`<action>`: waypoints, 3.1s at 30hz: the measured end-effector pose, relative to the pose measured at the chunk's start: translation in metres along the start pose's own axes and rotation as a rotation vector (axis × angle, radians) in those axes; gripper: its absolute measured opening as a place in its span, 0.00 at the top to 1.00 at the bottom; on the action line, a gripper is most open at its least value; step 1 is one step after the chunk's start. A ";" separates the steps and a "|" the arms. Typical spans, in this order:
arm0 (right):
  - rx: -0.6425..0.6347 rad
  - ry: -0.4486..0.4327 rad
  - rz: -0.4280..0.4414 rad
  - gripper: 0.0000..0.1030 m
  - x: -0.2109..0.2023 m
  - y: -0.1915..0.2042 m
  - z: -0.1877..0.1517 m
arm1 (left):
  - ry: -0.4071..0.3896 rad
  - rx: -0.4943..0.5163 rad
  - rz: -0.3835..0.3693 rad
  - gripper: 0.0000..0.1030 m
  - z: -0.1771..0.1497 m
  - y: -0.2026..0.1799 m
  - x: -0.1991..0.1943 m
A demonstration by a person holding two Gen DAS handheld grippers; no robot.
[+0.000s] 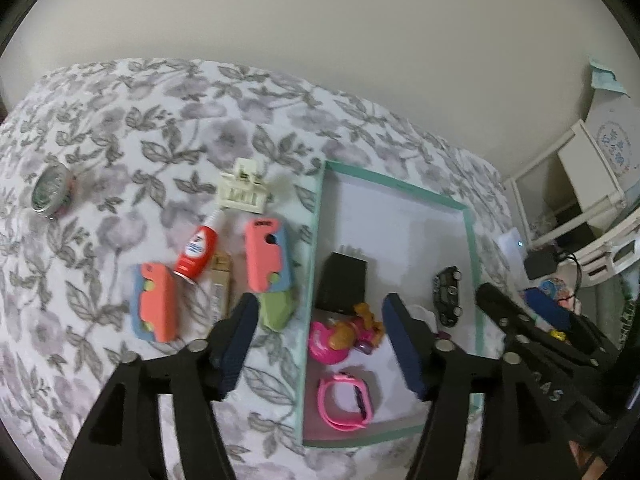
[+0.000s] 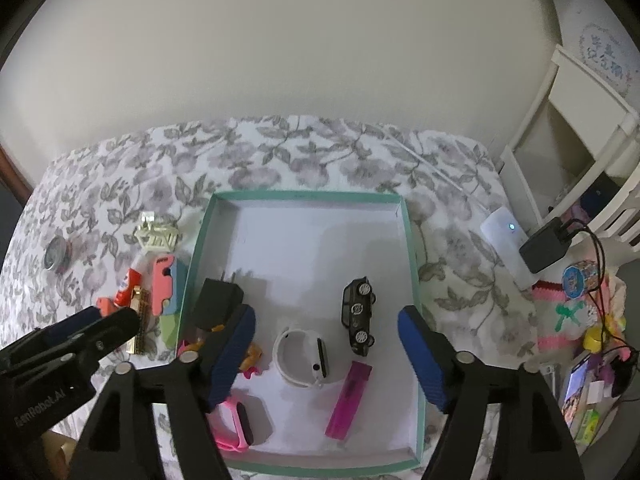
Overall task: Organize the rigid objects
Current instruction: 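Open both tools to release the smartwatch and pink toy in the tray, then move the left tool toward the metal bead tin while the right tool approaches the white hair clip, then grasp the white hair clip with the right tool while the left tool grasps the metal bead tin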
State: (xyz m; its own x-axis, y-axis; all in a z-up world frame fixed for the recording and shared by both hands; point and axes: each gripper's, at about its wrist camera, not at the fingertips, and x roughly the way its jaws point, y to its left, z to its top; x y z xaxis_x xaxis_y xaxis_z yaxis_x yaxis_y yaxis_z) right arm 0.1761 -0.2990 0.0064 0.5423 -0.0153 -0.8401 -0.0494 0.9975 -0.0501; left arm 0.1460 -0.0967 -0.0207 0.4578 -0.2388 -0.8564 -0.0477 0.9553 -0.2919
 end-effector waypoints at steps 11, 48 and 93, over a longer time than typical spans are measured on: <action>0.032 -0.059 0.011 0.03 -0.007 -0.006 0.002 | -0.073 -0.014 0.126 0.10 0.004 0.016 -0.003; -0.177 -0.084 0.148 0.00 -0.003 0.116 -0.008 | -0.275 -0.340 0.256 0.04 0.021 0.192 -0.077; -0.156 0.054 0.191 0.44 0.153 0.207 0.055 | -0.115 -0.191 0.329 0.30 0.084 0.284 0.047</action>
State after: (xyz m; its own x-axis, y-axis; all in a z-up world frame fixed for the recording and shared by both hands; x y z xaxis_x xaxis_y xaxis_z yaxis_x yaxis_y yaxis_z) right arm 0.2951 -0.0913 -0.1025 0.4652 0.1641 -0.8698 -0.2773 0.9602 0.0329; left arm 0.2284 0.1784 -0.1078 0.4862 0.1059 -0.8674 -0.3680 0.9251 -0.0933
